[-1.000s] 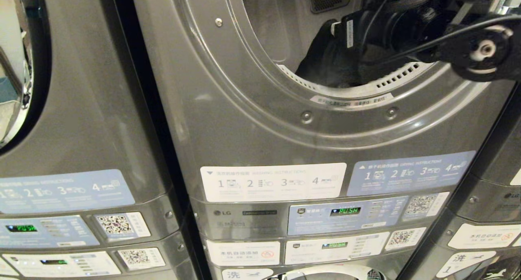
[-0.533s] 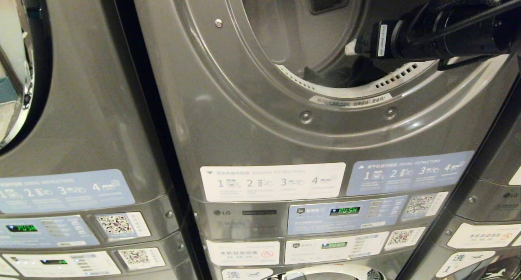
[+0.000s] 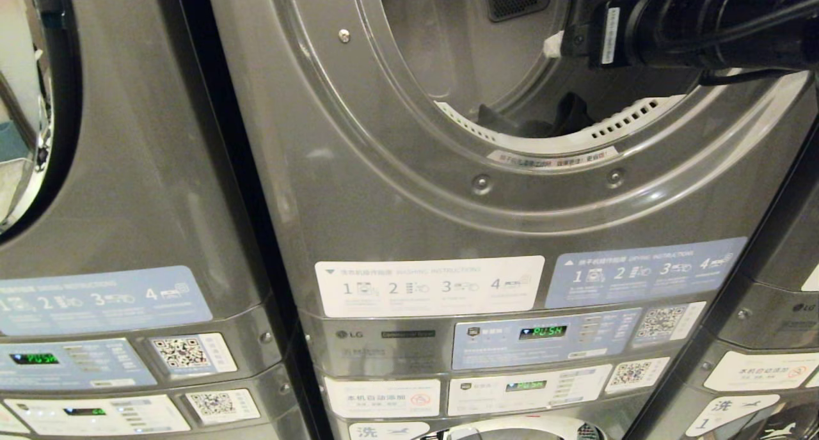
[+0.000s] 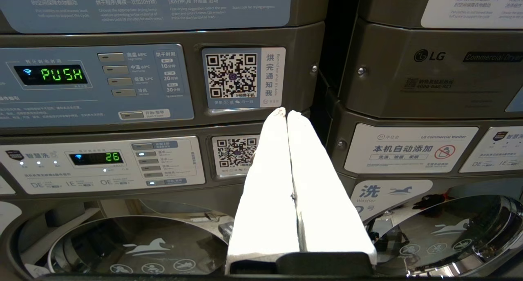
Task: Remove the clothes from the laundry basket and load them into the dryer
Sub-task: Put the clothes in the dryer, then close the dryer
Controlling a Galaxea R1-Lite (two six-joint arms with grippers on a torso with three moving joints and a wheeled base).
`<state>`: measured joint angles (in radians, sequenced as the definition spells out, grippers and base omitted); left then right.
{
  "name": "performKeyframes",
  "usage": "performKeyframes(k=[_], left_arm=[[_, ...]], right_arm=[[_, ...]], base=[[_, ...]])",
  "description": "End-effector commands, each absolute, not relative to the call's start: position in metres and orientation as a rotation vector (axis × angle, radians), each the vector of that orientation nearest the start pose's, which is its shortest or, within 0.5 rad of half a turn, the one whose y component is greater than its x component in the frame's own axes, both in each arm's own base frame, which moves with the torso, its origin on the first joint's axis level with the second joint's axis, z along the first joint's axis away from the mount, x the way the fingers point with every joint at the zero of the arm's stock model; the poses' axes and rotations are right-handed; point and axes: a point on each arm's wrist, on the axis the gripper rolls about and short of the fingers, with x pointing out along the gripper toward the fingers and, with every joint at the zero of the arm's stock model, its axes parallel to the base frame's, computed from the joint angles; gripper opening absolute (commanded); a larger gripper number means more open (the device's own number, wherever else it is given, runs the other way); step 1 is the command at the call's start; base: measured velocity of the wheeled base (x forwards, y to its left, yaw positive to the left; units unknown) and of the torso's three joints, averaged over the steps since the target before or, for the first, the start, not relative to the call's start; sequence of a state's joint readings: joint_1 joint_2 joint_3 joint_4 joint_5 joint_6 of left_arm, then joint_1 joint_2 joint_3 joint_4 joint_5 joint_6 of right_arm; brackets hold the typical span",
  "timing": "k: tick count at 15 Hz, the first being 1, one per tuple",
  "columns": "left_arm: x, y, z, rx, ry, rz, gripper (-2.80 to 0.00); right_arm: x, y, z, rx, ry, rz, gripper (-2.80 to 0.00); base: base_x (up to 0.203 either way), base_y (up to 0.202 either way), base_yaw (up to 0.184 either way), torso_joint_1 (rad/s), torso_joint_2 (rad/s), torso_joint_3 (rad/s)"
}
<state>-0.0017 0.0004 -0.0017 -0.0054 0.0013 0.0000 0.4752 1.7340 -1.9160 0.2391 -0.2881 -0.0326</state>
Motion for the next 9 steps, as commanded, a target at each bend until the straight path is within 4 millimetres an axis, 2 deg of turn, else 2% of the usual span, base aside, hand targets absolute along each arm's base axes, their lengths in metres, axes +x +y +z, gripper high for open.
performKeyframes(k=[1,2,4,6,8,9], left_arm=[[-0.023,0.0,0.077,0.0,-0.008,0.0,-2.8],[-0.023,0.0,0.077,0.0,-0.008,0.0,-2.8],[-0.023,0.0,0.077,0.0,-0.008,0.0,-2.8],[-0.023,0.0,0.077,0.0,-0.008,0.0,-2.8],[-0.023,0.0,0.077,0.0,-0.008,0.0,-2.8],[-0.023,0.0,0.077,0.0,-0.008,0.0,-2.8]], right_arm=[[0.238,0.122,0.414,-0.038,0.01,0.21,0.0],[0.225,0.117,0.411,-0.044,0.026,0.221,-2.8],[0.195,0.107,0.403,-0.056,0.05,0.241,-2.8],[0.168,0.092,0.378,-0.096,0.112,0.241,-2.8],[0.132,0.07,0.339,-0.151,0.19,0.211,-2.8],[0.111,0.057,0.312,-0.179,0.231,0.19,-2.8]], base=[[0.0,0.0,0.0,0.0,0.0,0.0],[0.0,0.0,0.0,0.0,0.0,0.0],[0.0,0.0,0.0,0.0,0.0,0.0],[0.0,0.0,0.0,0.0,0.0,0.0],[0.0,0.0,0.0,0.0,0.0,0.0],[0.0,0.0,0.0,0.0,0.0,0.0]])
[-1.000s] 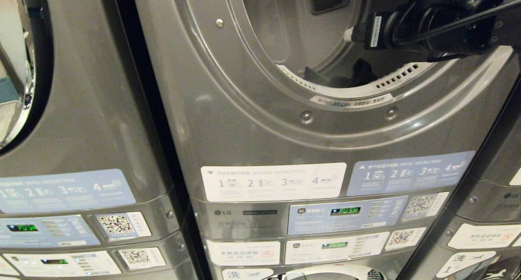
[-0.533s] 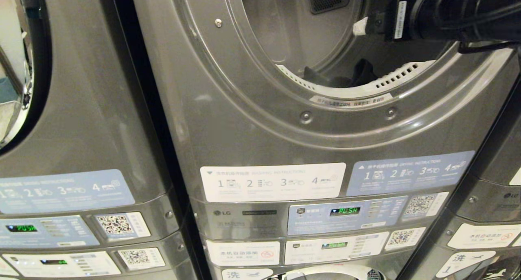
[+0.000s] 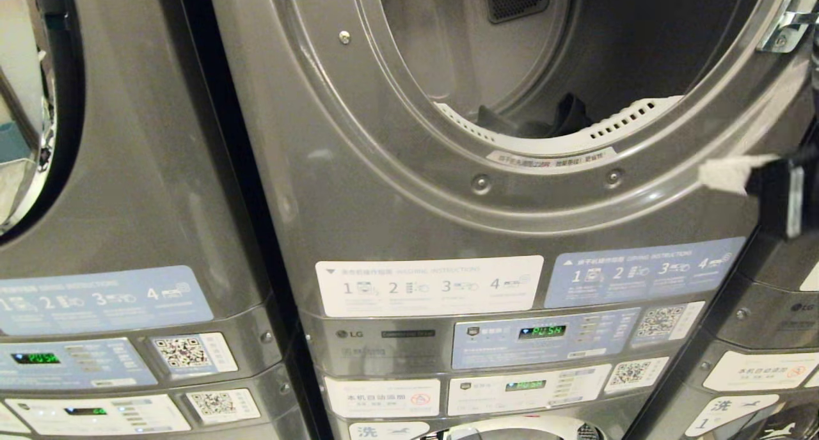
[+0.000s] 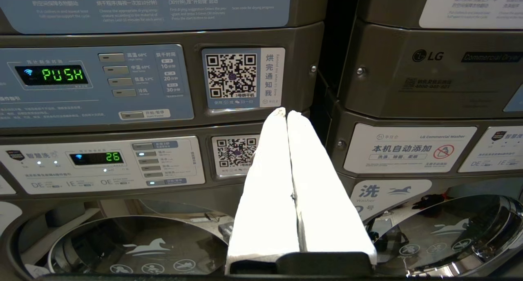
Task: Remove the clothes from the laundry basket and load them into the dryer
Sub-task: Close the dryer
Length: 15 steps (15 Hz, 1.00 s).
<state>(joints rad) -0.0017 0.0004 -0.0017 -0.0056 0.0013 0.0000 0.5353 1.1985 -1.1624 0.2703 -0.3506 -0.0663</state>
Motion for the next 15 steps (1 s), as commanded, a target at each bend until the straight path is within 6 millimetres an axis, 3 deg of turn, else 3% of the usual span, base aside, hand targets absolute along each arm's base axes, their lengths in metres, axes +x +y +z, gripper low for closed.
performKeyframes(k=[1,3,5,8,10,11,15], left_arm=[[-0.023,0.0,0.077,0.0,-0.008,0.0,-2.8],[-0.023,0.0,0.077,0.0,-0.008,0.0,-2.8],[-0.023,0.0,0.077,0.0,-0.008,0.0,-2.8],[-0.023,0.0,0.077,0.0,-0.008,0.0,-2.8],[-0.023,0.0,0.077,0.0,-0.008,0.0,-2.8],[-0.023,0.0,0.077,-0.002,-0.008,0.0,-2.8],[-0.023,0.0,0.077,-0.002,-0.008,0.0,-2.8]], right_arm=[[0.089,0.043,0.288,-0.196,0.253,0.171,-2.8],[0.053,0.022,0.226,-0.248,0.324,0.144,-2.8],[0.036,0.012,0.175,-0.276,0.369,0.178,-2.8],[0.023,0.013,0.127,-0.226,0.403,0.52,-2.8],[0.015,0.009,0.092,-0.253,0.481,0.571,-2.8],[0.011,0.007,0.079,-0.268,0.504,0.587,-2.8],[0.023,0.011,0.075,-0.269,0.685,0.478,-2.8]], base=[[0.0,0.0,0.0,0.0,0.0,0.0],[0.0,0.0,0.0,0.0,0.0,0.0],[0.0,0.0,0.0,0.0,0.0,0.0],[0.0,0.0,0.0,0.0,0.0,0.0],[0.0,0.0,0.0,0.0,0.0,0.0],[0.0,0.0,0.0,0.0,0.0,0.0],[0.0,0.0,0.0,0.0,0.0,0.0]])
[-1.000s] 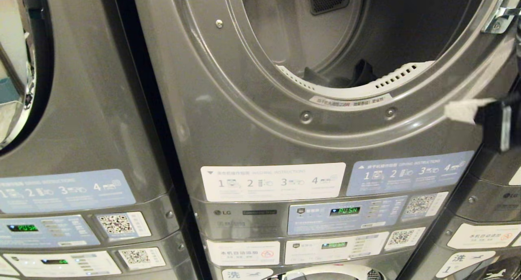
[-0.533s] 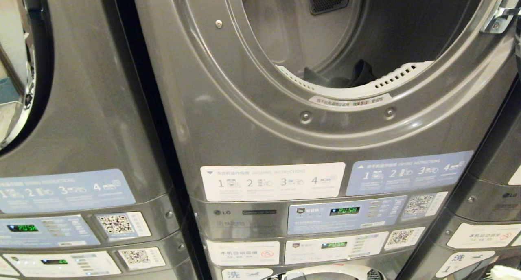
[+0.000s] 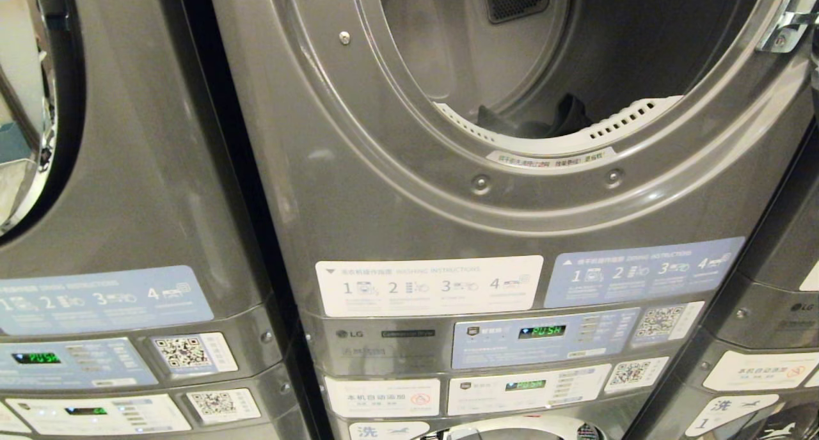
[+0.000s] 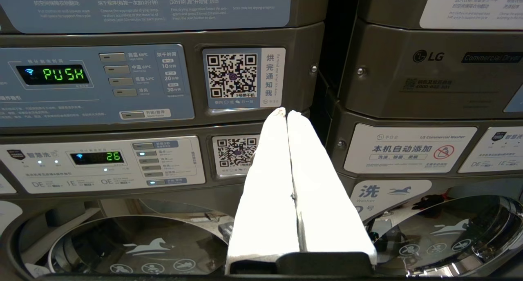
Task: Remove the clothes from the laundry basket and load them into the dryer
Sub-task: Close the dryer
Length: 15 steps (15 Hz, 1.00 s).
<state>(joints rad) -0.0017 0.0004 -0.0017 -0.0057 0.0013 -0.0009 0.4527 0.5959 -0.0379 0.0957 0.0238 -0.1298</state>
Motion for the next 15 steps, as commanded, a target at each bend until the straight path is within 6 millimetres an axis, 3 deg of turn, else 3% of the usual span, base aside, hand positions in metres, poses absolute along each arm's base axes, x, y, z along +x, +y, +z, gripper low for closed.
performKeyframes(k=[1,4,11,15], left_arm=[[-0.023,0.0,0.077,-0.001,-0.008,0.0,-2.8],[-0.023,0.0,0.077,-0.002,-0.008,0.0,-2.8],[-0.023,0.0,0.077,-0.002,-0.008,0.002,-2.8],[-0.023,0.0,0.077,-0.002,-0.008,0.0,-2.8]], right_arm=[[0.025,0.01,0.075,-0.244,0.712,0.404,-2.8],[0.022,0.004,0.076,-0.174,0.658,0.221,-2.8],[-0.024,0.001,0.076,-0.194,0.049,0.056,-2.8],[-0.024,0.002,0.076,-0.195,0.022,0.059,-2.8]], base=[[0.0,0.0,0.0,0.0,0.0,0.0],[0.0,0.0,0.0,0.0,0.0,0.0],[0.0,0.0,0.0,0.0,0.0,0.0],[0.0,0.0,0.0,0.0,0.0,0.0]])
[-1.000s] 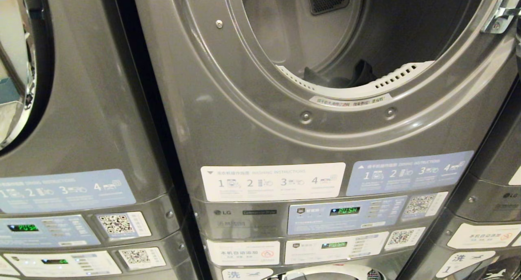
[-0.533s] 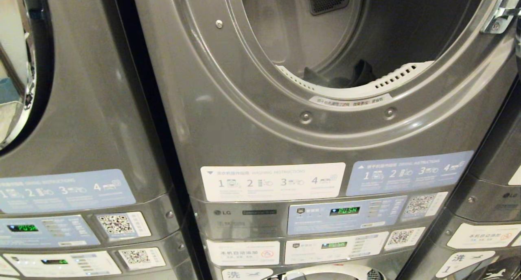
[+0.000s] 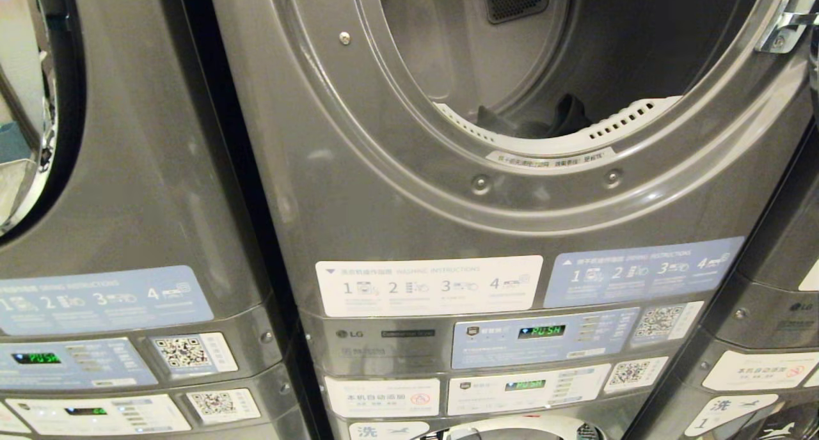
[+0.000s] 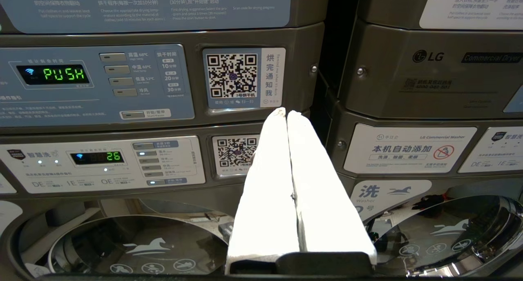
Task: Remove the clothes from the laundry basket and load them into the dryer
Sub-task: Close the dryer
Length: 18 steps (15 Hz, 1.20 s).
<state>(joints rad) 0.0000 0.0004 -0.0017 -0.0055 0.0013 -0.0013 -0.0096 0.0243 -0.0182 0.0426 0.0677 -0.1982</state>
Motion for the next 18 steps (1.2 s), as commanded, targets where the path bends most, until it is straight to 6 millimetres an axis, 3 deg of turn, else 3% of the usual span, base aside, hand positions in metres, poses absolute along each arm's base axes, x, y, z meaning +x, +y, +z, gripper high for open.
performKeyframes(k=[1,18], left_arm=[[-0.0229,0.0,0.0765,-0.002,-0.008,0.002,-2.8],[-0.0229,0.0,0.0765,-0.002,-0.008,0.002,-2.8]], right_arm=[[-0.0239,0.0018,0.0757,-0.195,0.02,0.059,-2.8],[-0.0238,0.0018,0.0752,-0.123,0.024,0.058,-2.8]], base=[[0.0,0.0,0.0,0.0,0.0,0.0],[0.0,0.0,0.0,0.0,0.0,0.0]])
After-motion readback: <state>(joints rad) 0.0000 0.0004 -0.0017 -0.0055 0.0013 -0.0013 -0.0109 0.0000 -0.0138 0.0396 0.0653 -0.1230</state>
